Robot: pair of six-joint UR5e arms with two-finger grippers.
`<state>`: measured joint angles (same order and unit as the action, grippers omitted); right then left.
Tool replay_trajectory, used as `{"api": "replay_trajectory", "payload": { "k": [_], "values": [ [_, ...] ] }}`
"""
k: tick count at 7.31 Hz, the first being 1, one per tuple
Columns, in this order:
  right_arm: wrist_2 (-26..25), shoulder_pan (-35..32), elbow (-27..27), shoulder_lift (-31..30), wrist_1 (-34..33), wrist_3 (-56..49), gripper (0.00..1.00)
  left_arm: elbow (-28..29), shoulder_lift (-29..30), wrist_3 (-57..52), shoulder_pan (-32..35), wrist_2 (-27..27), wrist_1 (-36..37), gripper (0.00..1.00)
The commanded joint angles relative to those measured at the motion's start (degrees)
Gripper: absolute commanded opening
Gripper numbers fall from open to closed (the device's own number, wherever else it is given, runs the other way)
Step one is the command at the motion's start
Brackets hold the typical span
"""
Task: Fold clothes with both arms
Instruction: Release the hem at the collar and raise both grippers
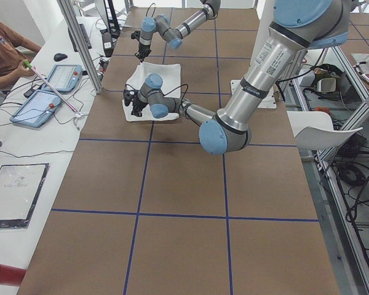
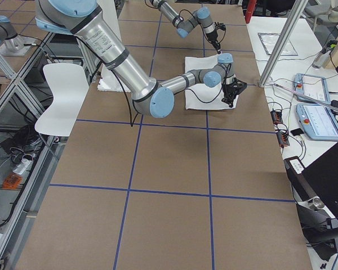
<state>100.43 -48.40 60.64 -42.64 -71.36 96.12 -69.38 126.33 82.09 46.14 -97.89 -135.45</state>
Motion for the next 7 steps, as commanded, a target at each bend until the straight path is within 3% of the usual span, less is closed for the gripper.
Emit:
{"api": "replay_trajectory", "payload": {
  "k": [1,5,6,7],
  "values": [
    [-0.1,0.1,-0.4,0.0,0.7,-0.1,0.0,1.1,0.4,0.0,0.0,0.2,-0.9,0.0],
    [-0.1,0.2,-0.5,0.0,0.7,-0.1,0.0,5.0,1.6,-0.9,0.0,1.5,-3.7,0.03],
    [-0.1,0.2,-0.5,0.0,0.7,-0.1,0.03,5.4,1.8,-1.1,0.0,1.7,-3.7,0.15],
    [-0.1,0.2,-0.7,0.0,0.7,-0.1,0.19,5.9,2.2,-1.1,0.0,1.7,-3.7,0.3]
  ]
}}
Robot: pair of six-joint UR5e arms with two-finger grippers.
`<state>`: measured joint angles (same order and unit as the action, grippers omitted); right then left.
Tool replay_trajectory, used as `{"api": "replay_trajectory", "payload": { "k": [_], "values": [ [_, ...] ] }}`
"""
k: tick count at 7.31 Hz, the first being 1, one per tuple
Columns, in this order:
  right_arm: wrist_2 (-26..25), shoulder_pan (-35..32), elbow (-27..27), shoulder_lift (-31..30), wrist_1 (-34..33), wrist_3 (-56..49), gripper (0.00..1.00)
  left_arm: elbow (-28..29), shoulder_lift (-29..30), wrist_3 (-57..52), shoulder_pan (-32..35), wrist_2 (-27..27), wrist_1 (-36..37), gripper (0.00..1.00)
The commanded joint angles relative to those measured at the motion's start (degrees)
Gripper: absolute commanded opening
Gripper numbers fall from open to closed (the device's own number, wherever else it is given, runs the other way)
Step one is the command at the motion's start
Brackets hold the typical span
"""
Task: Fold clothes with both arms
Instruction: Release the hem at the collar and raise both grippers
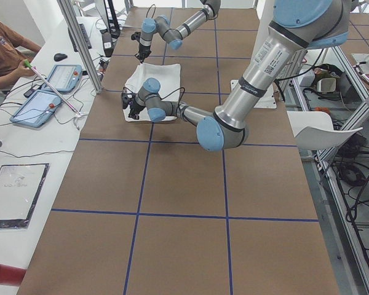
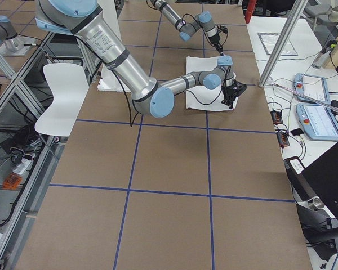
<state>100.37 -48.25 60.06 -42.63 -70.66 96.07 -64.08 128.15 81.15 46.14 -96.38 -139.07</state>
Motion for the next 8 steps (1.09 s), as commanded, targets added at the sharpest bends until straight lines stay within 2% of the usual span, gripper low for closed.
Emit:
{"api": "replay_trajectory", "payload": {
  "k": [1,2,4,5,6,8],
  "values": [
    [0.0,0.1,-0.2,-0.1,0.0,0.1,0.33,1.3,1.1,-0.2,0.0,0.2,-0.1,0.39],
    [0.0,0.1,-0.1,-0.1,0.1,0.0,0.49,1.3,1.1,-0.2,0.0,0.2,-0.1,0.43],
    [-0.1,-0.2,0.5,-0.1,0.1,0.5,0.51,1.3,1.1,-0.3,1.2,0.0,-0.5,0.43],
    [0.1,-0.2,3.2,-0.5,0.0,1.0,0.57,1.1,1.1,-1.6,1.8,-0.3,-1.3,0.44],
    [0.8,-0.2,8.9,-3.2,-0.9,1.3,0.61,1.0,0.9,-1.7,2.0,-0.4,-2.9,0.44],
    [0.8,3.5,23.6,-12.8,-2.3,6.5,0.67,0.1,0.5,-1.7,2.3,-0.4,-3.0,0.44]
  ]
}}
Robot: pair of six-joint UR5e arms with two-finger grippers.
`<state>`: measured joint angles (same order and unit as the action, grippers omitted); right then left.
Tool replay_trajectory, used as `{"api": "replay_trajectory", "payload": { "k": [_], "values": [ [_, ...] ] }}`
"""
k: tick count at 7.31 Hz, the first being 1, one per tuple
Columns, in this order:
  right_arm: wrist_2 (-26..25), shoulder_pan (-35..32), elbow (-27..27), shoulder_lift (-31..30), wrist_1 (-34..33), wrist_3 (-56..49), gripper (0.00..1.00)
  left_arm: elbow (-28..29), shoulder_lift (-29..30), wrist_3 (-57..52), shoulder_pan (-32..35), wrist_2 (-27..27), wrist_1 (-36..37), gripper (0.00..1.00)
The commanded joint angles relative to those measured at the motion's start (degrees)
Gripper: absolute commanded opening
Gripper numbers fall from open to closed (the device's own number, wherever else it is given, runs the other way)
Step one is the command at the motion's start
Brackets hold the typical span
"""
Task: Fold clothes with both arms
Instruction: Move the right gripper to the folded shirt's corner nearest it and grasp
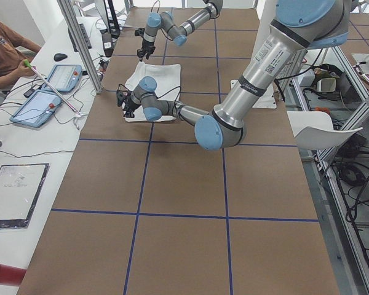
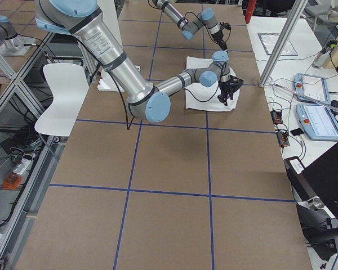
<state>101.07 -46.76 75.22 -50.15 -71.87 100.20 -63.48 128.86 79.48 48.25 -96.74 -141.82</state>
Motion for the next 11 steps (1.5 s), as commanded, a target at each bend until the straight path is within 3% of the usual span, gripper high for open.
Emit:
{"api": "replay_trajectory", "payload": {
  "k": [1,3,8,9,10,11],
  "values": [
    [-0.1,4.4,14.3,-9.2,-2.6,5.2,0.69,-0.5,-0.2,0.0,0.2,0.0,-0.3,0.44],
    [-0.6,9.3,21.5,-16.2,-2.5,8.8,0.73,-0.5,-0.3,-0.1,0.2,0.0,-0.3,0.44],
    [-1.0,12.7,21.3,-18.1,-2.3,10.9,0.69,-1.4,-1.4,-0.1,0.2,0.1,-0.4,0.45],
    [-1.0,12.7,21.5,-18.1,-2.3,11.0,0.54,-1.4,-1.4,-0.1,0.2,0.1,-0.3,0.45],
    [-1.0,12.7,21.5,-18.2,-2.3,11.0,0.26,-1.4,-1.4,-0.1,0.1,0.1,-0.4,0.45],
    [-1.0,12.7,21.8,-18.8,-2.2,11.0,0.05,-1.4,-1.4,-0.1,0.2,0.1,-0.4,0.45]
  ]
}}
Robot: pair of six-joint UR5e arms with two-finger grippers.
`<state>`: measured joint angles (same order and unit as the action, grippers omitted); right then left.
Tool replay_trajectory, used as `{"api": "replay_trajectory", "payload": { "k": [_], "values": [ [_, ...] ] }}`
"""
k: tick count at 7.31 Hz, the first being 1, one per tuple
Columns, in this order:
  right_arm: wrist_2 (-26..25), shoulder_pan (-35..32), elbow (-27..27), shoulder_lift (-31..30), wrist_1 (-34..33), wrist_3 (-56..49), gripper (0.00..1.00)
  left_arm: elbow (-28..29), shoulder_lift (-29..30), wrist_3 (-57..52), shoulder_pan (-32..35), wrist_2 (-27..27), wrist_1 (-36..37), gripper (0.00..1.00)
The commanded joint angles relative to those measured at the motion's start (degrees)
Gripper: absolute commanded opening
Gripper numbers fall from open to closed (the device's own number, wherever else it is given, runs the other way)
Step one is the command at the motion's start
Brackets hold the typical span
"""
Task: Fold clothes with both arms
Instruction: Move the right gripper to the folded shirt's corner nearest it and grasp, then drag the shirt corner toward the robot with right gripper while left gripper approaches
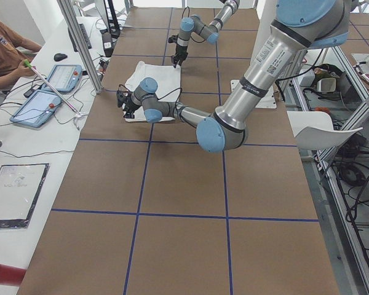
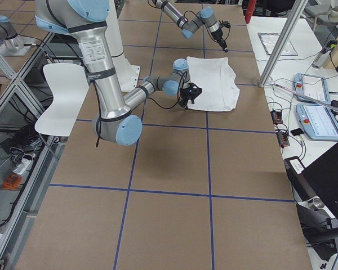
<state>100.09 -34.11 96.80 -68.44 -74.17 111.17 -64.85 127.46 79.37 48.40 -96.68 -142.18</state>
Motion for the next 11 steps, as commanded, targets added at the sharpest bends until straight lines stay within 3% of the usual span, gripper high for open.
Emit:
{"api": "replay_trajectory", "payload": {
  "k": [1,4,6,7,9,10,11],
  "values": [
    [0.0,0.0,0.4,-0.6,0.2,0.0,0.0,0.0,0.0,0.0,-0.1,0.0,0.0,0.45],
    [0.3,1.8,4.7,-3.9,0.3,0.1,0.0,-0.5,0.1,0.0,-0.1,0.0,0.2,0.45],
    [0.7,5.6,15.7,-12.3,-1.1,1.9,0.0,-2.0,0.0,0.0,0.0,-0.1,0.2,0.45],
    [1.2,9.7,21.7,-16.2,-5.0,2.0,0.0,-4.9,-0.2,0.2,0.0,-0.2,0.8,0.45],
    [4.7,19.2,28.0,-16.5,-12.5,8.4,0.0,-12.5,-3.9,2.1,-0.5,-6.1,0.9,0.47],
    [4.8,23.6,28.9,-16.5,-12.9,9.4,0.0,-18.5,-8.1,2.4,-0.6,-10.7,1.0,0.63],
    [4.7,27.3,29.5,-16.6,-12.9,9.9,0.0,-22.8,-11.3,4.2,-0.7,-12.8,1.2,0.71]
  ]
}}
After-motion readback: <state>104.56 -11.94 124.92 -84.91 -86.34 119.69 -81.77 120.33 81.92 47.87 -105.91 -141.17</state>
